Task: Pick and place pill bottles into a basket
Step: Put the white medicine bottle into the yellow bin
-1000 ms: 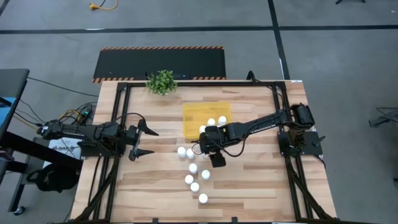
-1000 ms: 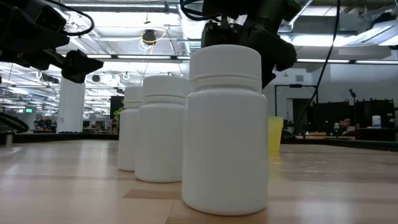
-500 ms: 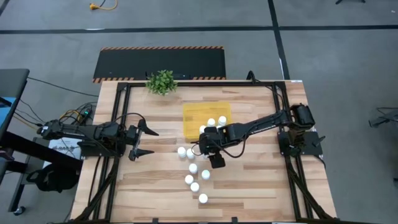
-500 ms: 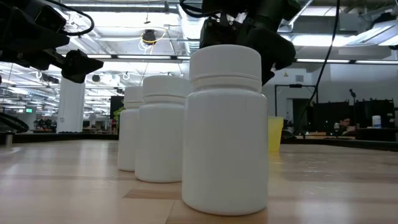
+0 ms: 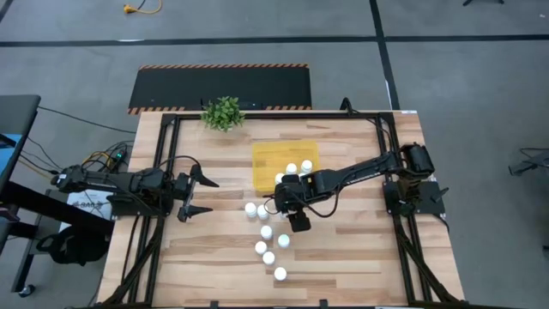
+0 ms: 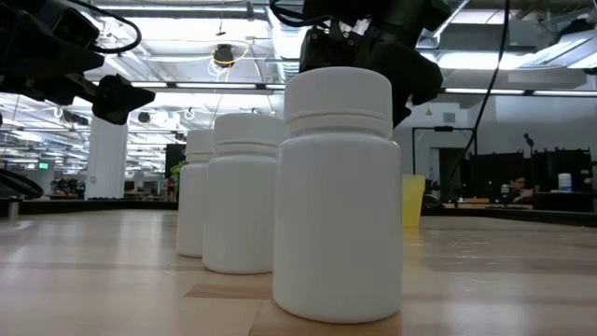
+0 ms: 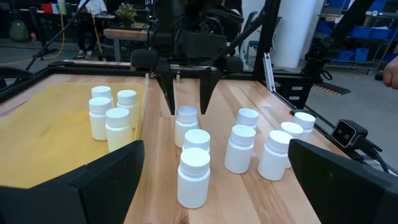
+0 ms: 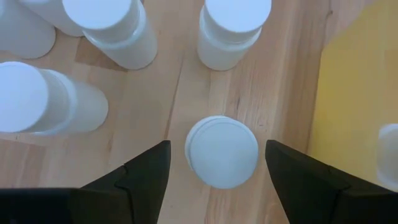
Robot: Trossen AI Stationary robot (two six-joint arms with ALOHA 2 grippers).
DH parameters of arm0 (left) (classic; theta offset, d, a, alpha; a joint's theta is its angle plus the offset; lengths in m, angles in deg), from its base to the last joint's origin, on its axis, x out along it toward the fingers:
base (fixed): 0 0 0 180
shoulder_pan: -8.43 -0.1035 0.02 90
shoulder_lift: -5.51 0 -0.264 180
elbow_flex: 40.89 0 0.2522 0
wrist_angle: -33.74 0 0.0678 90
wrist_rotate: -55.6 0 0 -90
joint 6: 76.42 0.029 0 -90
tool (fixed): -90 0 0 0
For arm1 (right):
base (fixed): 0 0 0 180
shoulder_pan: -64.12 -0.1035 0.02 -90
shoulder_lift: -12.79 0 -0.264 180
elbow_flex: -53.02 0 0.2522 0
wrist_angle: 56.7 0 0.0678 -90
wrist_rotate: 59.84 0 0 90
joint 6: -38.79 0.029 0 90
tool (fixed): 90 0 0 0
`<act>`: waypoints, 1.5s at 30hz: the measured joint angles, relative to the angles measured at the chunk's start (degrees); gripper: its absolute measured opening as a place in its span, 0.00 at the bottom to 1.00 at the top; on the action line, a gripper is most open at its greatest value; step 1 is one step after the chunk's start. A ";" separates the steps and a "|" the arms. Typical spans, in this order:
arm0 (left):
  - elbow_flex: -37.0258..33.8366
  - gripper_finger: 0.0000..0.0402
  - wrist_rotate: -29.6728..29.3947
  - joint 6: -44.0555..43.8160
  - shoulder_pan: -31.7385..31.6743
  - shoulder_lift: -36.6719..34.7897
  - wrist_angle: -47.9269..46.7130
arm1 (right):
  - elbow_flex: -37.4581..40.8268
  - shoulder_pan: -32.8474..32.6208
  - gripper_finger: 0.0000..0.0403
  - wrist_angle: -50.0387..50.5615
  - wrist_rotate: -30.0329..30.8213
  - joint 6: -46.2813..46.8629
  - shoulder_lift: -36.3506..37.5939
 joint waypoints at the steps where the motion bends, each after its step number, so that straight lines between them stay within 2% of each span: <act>1: 0.00 0.96 0.00 -0.21 0.00 0.00 -0.01 | 0.00 0.00 0.63 0.00 0.02 0.00 0.01; 45: -0.01 0.96 0.00 -0.14 0.01 0.00 0.00 | 0.02 0.00 0.63 -0.87 0.17 0.01 0.04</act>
